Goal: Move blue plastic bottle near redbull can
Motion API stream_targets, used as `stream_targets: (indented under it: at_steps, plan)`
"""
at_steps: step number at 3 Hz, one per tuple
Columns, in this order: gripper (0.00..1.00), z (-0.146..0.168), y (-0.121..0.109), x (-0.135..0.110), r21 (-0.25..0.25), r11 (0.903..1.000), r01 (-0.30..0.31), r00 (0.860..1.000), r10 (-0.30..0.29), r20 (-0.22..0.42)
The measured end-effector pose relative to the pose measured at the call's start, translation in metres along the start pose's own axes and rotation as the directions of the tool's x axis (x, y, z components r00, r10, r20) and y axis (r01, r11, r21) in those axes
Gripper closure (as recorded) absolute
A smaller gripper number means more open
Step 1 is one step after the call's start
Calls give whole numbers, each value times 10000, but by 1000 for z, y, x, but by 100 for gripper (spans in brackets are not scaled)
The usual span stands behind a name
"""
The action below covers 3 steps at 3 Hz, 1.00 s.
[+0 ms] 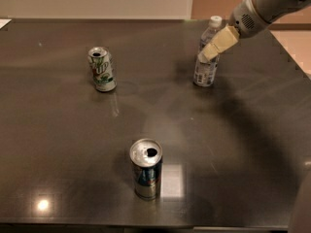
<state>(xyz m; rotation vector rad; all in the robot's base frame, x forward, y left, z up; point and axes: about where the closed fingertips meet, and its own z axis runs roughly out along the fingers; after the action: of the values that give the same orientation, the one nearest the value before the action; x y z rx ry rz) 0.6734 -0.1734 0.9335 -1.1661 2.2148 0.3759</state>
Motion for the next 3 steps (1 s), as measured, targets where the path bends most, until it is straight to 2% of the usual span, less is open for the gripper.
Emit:
stream_targets:
  at_steps: [2,3]
  plan:
    - [41,3,6,-8,-351,9994,-21,9992,34,393]
    - [65,0,15,-9,-471,9989,10,9987,14,506]
